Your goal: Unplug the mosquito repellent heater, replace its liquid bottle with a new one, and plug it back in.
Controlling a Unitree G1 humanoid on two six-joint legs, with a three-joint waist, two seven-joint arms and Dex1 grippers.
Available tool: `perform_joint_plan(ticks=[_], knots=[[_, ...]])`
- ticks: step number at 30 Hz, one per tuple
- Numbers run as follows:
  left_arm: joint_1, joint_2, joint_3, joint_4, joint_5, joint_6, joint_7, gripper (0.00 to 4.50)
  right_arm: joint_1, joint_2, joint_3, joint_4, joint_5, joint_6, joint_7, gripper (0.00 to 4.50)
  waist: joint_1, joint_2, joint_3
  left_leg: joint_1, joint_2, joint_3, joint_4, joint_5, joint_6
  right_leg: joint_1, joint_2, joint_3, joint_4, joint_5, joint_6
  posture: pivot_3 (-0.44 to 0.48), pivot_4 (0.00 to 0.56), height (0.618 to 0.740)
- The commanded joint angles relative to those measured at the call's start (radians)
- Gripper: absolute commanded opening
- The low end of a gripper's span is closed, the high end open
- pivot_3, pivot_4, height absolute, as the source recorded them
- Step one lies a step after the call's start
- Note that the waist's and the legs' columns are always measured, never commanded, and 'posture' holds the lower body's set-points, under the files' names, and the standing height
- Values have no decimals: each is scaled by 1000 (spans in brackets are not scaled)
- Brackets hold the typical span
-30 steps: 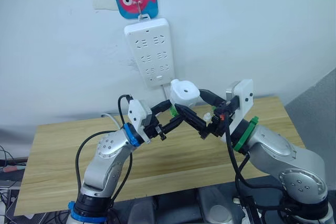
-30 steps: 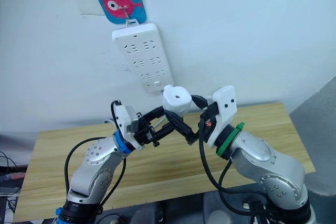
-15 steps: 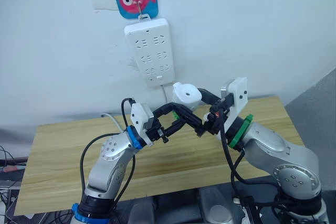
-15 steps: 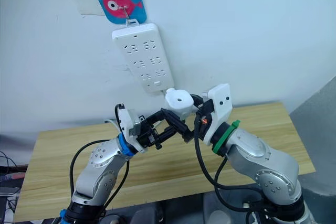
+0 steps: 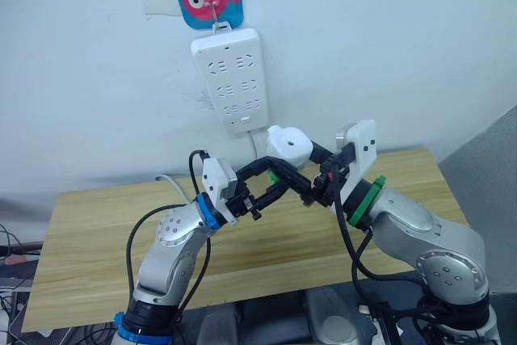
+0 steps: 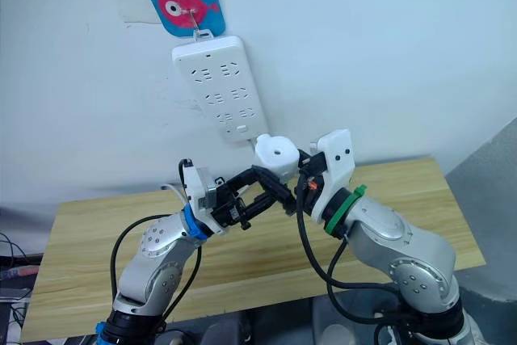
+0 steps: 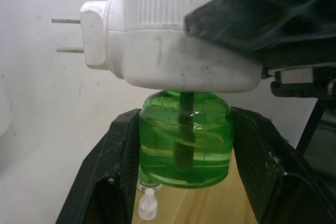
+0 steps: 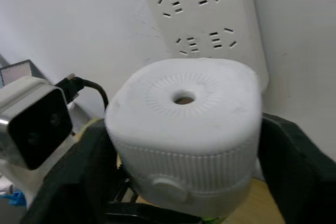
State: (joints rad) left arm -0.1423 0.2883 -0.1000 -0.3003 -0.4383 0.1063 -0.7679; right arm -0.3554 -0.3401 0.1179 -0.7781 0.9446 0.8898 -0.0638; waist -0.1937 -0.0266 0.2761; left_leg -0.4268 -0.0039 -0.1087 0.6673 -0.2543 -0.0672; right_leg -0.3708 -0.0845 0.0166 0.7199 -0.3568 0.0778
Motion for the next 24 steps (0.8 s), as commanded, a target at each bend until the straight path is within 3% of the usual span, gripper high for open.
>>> perform_joint_plan(ticks=[1, 13, 14, 19, 24], knots=[[-12, -4, -9, -45, -23, -5, -10, 2214, -16, 15, 11, -26, 4, 0, 11, 2966, 1, 0, 0, 0, 0, 0, -1, 0, 0, 0, 0, 0, 0, 0, 0, -261, 243, 740], [-45, 28, -9, -64, -54, 100, -7, 2214, -40, 33, -2, -34, 14, 31, 2, 2966, 1, 0, 0, 0, 0, 0, -1, 0, 0, 0, 0, 0, -1, 0, 0, -266, 246, 740], [-48, 30, -7, -67, -52, 104, -4, 2951, -41, 35, -2, -34, 15, 34, 3, 2966, 1, 0, 0, 0, 0, 0, -2, 0, 0, 0, 0, 0, -1, 0, 0, -264, 245, 740], [-72, 30, -10, -67, -25, 90, 2, 4440, -37, 37, -7, -38, 15, 40, 10, 2966, 2, 0, 0, 0, 0, 0, -2, 0, 0, 0, 0, 0, -1, 0, 0, -264, 245, 740], [-79, 8, -15, -47, 22, 27, 27, 4478, -34, 35, -9, -38, 12, 38, 14, 2966, 1, 0, 0, 0, 0, 0, -2, 0, 0, 0, 0, 0, -1, 0, 0, -264, 246, 740]])
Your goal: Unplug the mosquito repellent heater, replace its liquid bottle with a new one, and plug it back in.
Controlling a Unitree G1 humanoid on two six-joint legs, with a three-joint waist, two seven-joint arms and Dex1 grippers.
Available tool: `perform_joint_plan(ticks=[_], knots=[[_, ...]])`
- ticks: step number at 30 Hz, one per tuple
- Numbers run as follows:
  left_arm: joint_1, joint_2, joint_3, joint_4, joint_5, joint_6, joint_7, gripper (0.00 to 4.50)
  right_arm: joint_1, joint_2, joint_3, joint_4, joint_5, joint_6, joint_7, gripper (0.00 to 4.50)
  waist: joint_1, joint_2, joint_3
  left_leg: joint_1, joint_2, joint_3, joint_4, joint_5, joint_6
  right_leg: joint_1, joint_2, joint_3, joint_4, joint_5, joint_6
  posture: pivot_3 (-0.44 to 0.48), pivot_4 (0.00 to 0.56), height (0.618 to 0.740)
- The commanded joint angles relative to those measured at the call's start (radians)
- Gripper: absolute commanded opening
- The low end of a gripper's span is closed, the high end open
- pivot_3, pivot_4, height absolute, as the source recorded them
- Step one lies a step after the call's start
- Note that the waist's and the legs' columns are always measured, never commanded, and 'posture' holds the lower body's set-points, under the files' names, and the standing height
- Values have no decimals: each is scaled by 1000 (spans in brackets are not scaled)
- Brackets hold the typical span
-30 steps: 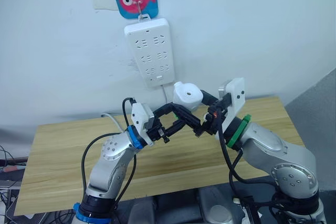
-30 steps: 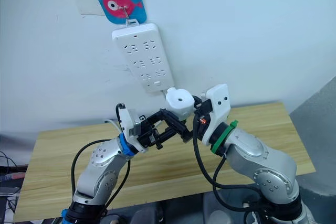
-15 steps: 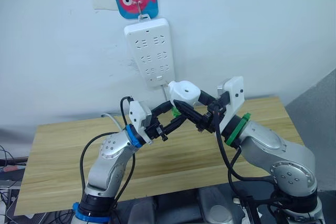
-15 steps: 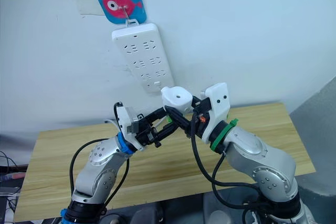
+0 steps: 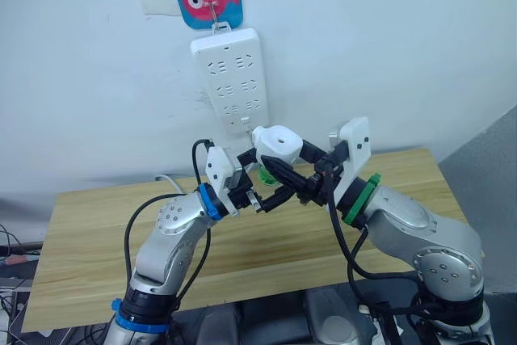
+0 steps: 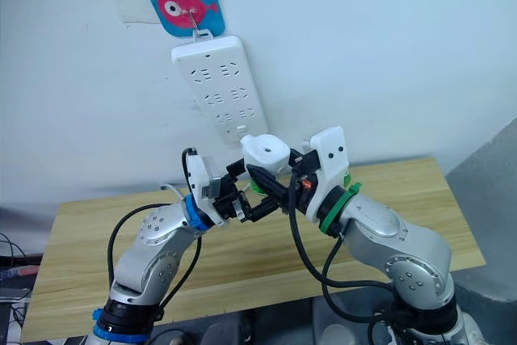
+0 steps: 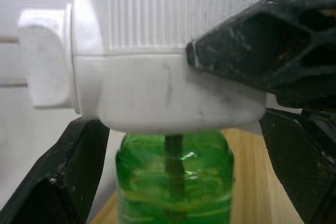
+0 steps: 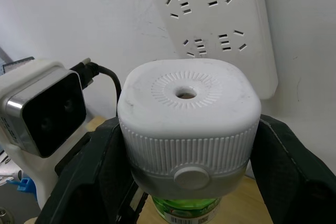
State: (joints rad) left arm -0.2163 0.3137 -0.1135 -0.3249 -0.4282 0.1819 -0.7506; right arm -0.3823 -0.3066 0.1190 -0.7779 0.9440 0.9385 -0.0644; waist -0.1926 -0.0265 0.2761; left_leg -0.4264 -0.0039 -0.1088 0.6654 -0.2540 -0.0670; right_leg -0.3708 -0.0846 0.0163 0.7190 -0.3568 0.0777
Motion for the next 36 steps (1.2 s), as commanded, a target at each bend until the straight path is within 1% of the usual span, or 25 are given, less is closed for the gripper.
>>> perform_joint_plan(ticks=[1, 3, 7, 12, 15, 20, 23, 26, 29, 32, 36], knots=[[-2, -23, 3, -21, 3, -57, 5, 4478, -8, 2, -10, -37, 11, -11, 15, 2966, 0, 0, 0, 0, 0, 0, 0, 0, 0, 0, 0, 0, 0, 0, 0, -267, 246, 740], [16, -27, 12, -18, 15, -107, -2, 4478, -10, 3, -11, -36, 8, -12, 14, 2966, -1, 0, 0, 0, 0, 0, 0, 0, 0, 0, 0, 0, 0, 0, 0, -267, 246, 740], [43, -4, 35, -38, -47, -74, -29, 4478, -20, 1, -20, -31, 4, -12, 14, 2966, -1, 0, 0, 0, 0, 0, 0, 0, 0, 0, 0, 0, 0, 0, 0, -268, 240, 740], [50, 59, 79, -46, -96, -22, -48, 4478, -39, -9, -35, -24, 13, -10, 22, 2966, 0, 0, 0, 0, 0, 0, 0, 0, 0, 0, 0, 0, 0, 0, 0, -262, 231, 740], [52, 112, 130, -56, -160, 34, -71, 4478, -48, -34, -58, -17, 20, -9, 50, 2966, 0, 0, 0, 0, 0, 0, -1, 0, 0, 0, 0, 0, -1, 0, 0, -259, 225, 740], [57, 176, 197, -55, -218, 72, -103, 4478, -58, -83, -88, -1, 19, -19, 102, 2966, 0, 0, 0, 0, 0, 0, -1, 0, 0, -1, 0, 0, 0, 0, 0, -254, 208, 740], [57, 210, 250, -68, -294, 126, -116, 4478, -64, -109, -106, 3, 27, -18, 132, 2966, 0, 0, 0, 0, 0, 0, -1, 0, 0, -1, 0, 0, 0, 0, 0, -248, 195, 740], [56, 257, 293, -60, -304, 156, -113, 4478, -72, -132, -128, 4, 46, -15, 153, 2966, -1, 0, 0, 0, 0, 0, -1, 0, 0, -1, 0, 0, 0, 0, 0, -243, 185, 740], [42, 285, 333, -45, -353, 195, -123, 4478, -78, -145, -145, 2, 68, -10, 156, 2966, 0, 0, -1, 0, 0, 0, -1, 1, 0, -1, 0, 0, 0, 0, 0, -243, 179, 740], [1, 321, 363, -7, -388, 256, -120, 4478, -84, -151, -150, -7, 100, -3, 146, 2966, -1, 0, -1, 0, 0, 0, -1, 1, -1, -1, 0, 0, 0, 0, 0, -247, 176, 740], [-59, 352, 377, 66, -386, 279, -137, 4478, -91, -161, -152, -7, 122, 0, 138, 2966, -2, 0, -1, 0, 0, 0, -1, 2, -1, -1, 0, 0, 0, 0, 0, -257, 176, 740]])
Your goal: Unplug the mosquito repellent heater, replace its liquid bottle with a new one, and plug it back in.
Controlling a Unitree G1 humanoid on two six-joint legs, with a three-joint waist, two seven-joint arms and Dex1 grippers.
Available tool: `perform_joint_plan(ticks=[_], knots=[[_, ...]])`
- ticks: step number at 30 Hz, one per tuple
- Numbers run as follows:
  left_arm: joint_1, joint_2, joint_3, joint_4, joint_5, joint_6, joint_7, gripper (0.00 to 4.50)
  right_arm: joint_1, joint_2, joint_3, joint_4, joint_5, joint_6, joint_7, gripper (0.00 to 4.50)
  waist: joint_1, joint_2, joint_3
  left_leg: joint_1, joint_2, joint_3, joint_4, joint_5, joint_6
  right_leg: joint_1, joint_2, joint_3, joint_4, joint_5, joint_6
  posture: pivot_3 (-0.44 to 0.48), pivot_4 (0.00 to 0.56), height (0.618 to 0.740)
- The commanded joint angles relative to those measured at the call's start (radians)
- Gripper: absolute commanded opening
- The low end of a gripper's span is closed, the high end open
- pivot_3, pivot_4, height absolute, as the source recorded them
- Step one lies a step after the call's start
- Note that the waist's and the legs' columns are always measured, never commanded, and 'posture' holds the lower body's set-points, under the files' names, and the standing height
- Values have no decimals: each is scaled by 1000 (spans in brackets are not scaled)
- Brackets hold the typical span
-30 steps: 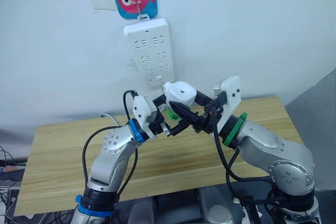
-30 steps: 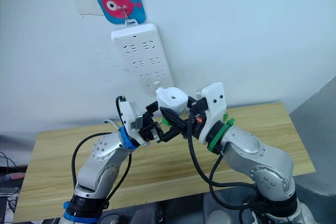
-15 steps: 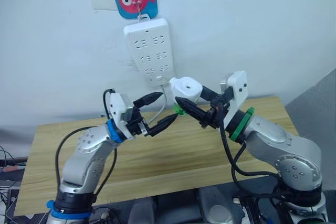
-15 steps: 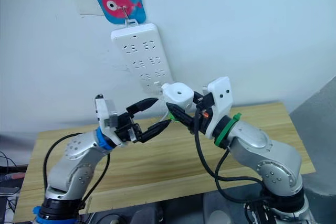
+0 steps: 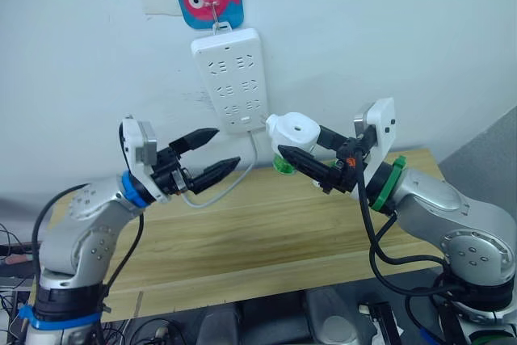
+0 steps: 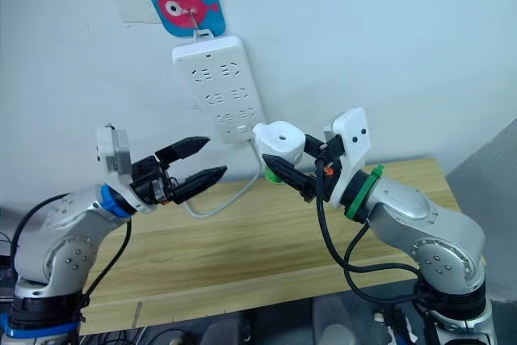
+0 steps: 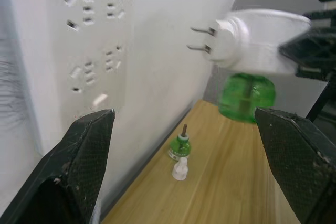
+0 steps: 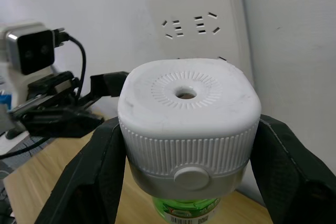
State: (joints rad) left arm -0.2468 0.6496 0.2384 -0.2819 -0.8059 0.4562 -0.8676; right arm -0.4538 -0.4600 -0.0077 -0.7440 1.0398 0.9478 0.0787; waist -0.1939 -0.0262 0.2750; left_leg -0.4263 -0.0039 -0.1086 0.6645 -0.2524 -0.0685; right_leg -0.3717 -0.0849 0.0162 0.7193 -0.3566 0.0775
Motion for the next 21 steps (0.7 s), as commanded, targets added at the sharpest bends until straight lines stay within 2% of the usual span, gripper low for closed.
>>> perform_joint_plan(ticks=[1, 21], knots=[[-44, 21, 24, 42, -3, 5, -27, 4478, -20, -10, -25, -39, 28, -10, -6, 2966, 0, 0, 0, 0, 0, 0, 0, 0, 0, 0, 0, 0, 0, 0, 0, -262, 176, 740], [-303, -11, -36, 366, 131, -46, -141, 4478, 9, -35, -18, -67, 61, -15, -85, 2966, -22, 0, 0, 0, 0, 0, 0, 3, -4, 0, 0, 0, 0, 0, 0, -323, 187, 740]])
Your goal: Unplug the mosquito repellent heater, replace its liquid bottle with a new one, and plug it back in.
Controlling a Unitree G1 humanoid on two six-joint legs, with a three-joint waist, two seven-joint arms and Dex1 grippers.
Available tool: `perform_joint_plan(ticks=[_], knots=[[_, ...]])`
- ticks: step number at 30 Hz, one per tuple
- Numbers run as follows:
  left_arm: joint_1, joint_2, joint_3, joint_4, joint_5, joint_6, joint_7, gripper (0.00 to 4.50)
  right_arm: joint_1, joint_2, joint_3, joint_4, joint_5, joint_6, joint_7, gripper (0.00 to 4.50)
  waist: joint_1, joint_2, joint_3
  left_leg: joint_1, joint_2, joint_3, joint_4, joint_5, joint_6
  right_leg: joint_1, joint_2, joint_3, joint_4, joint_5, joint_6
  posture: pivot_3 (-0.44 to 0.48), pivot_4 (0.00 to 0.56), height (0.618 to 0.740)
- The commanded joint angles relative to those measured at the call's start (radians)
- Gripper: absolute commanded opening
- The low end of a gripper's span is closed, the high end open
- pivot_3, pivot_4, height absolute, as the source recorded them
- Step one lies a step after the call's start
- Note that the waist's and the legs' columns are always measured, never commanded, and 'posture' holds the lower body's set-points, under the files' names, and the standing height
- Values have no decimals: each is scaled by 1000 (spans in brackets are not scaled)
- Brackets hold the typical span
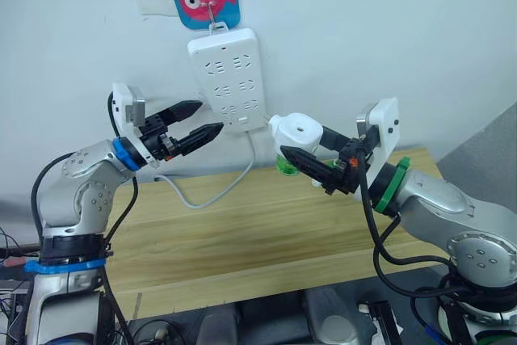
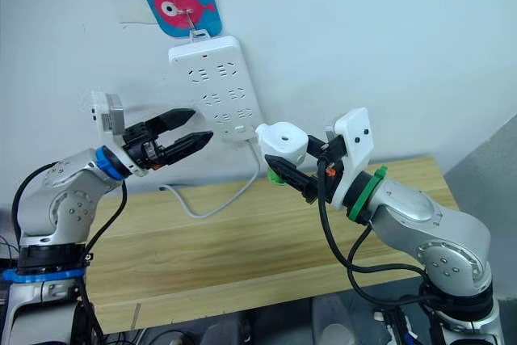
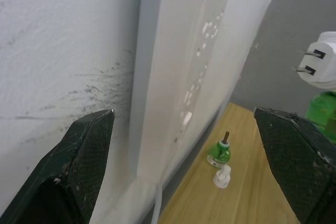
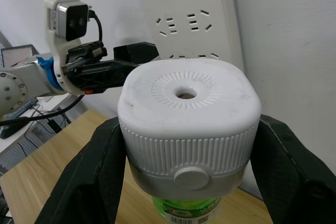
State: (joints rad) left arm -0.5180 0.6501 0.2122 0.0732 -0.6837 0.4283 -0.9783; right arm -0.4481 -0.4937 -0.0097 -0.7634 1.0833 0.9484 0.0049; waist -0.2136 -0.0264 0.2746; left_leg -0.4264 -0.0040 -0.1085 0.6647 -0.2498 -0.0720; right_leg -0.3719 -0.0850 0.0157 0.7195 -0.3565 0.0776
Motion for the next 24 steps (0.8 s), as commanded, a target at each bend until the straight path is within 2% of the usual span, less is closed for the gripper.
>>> perform_joint_plan(ticks=[1, 13, 16, 24], knots=[[-40, -16, -12, 19, 13, -22, -35, 4478, 4, -1, -16, -50, 18, -16, -15, 2966, -6, 0, 0, 0, 0, 0, 0, 0, 0, 0, 0, 0, 0, 0, 0, -329, 187, 740], [-130, -83, -26, 116, 39, -36, -85, 4478, 16, -3, -14, -72, 21, -16, -59, 2966, -40, 0, 0, 0, 0, 0, 1, 1, 1, 0, 0, -1, 1, 0, 0, -357, 190, 740], [-129, -82, -22, 116, 41, -37, -96, 3894, 14, -1, -10, -68, 17, -18, -60, 2966, -42, 0, 0, 0, 0, 0, 1, 1, 1, 0, 0, -1, 1, 1, 1, -357, 190, 740], [-109, -73, 0, 85, 30, -24, -89, 1787, -6, 9, 0, -45, 15, -15, -58, 2966, -42, 0, 0, 0, 0, 0, 1, 2, 2, 0, 0, -1, 1, 1, 1, -335, 194, 740]])
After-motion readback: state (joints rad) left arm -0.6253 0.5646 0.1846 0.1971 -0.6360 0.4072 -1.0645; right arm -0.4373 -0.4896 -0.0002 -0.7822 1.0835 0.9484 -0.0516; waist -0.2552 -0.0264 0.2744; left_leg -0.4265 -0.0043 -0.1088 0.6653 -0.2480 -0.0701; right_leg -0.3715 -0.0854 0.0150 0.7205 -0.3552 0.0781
